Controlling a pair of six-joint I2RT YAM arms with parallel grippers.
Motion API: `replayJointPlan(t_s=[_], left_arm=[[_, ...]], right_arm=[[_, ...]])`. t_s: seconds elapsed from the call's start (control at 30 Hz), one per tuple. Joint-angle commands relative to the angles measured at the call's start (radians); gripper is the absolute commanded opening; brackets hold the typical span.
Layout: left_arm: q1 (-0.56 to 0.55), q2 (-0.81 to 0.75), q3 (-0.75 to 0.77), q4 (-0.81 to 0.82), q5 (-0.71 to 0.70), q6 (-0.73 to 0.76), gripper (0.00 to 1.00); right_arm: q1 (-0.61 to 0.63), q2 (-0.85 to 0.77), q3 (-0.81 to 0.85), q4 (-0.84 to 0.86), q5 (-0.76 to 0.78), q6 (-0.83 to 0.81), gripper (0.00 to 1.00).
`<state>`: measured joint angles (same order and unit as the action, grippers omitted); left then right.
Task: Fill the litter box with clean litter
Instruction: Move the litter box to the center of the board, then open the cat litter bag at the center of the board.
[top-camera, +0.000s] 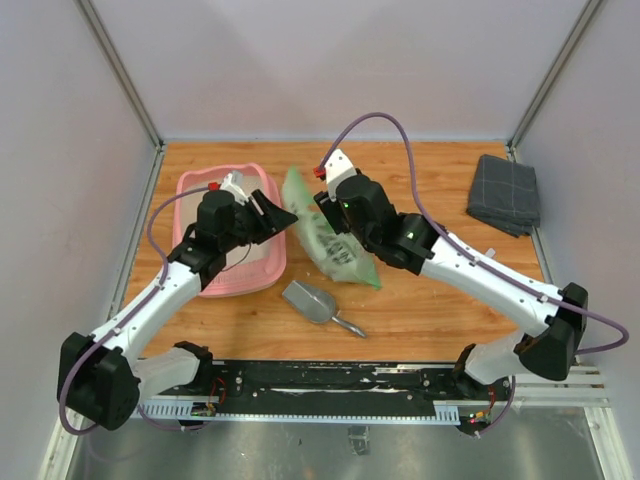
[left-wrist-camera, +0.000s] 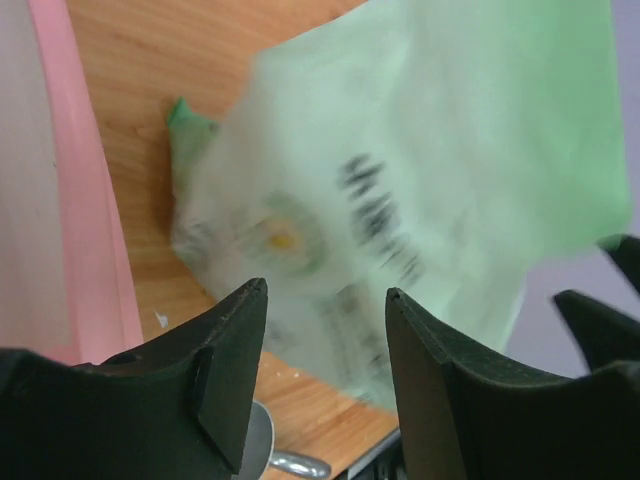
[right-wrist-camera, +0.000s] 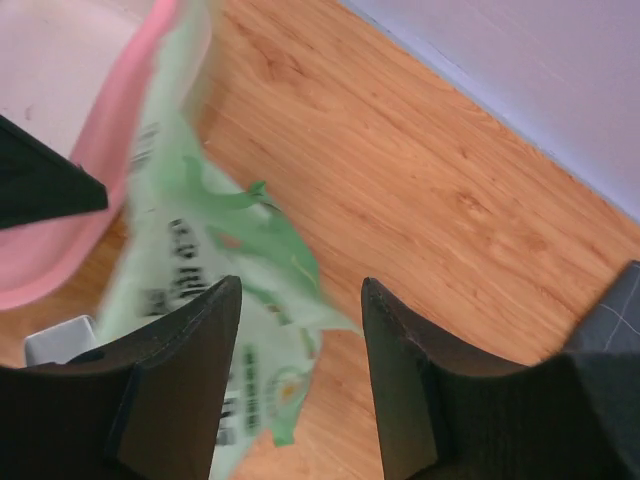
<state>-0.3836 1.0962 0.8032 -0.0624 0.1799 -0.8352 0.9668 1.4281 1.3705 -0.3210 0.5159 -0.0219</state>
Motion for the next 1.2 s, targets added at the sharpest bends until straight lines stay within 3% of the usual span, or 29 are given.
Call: replayJointPlan(t_s=[0.0, 0.2, 0.47, 0.7, 0.9, 1.17], left_arm=[[-0.033, 0.009, -0.038, 0.128, 0.142, -0.055, 0.55], [-0.099, 0.005, -0.063, 0.179, 0.146, -0.086, 0.56], [-0.112, -0.045, -0.041, 0.063, 0.014, 0.001, 0.56], [-0.112, -0.102, 0.027, -0.103, -0.099, 0.057, 0.57], [-0.112, -0.241, 0.066, -0.285, -0.216, 0.085, 0.59], [-0.112, -0.419, -0.105, -0.32, -0.07, 0.038, 0.59]], right_arm=[[-0.022, -0.07, 0.069, -0.144, -0.12, 0.076, 0.54], [-0.034, -0.171, 0.013, -0.217, -0.23, 0.099, 0.47], [-0.019, -0.284, -0.128, -0.161, -0.475, 0.251, 0.44], [0.106, -0.27, -0.225, -0.071, -0.398, 0.338, 0.47], [0.196, -0.188, -0.219, -0.051, -0.338, 0.349, 0.48], [0.24, -0.078, -0.198, -0.054, -0.309, 0.311, 0.55]])
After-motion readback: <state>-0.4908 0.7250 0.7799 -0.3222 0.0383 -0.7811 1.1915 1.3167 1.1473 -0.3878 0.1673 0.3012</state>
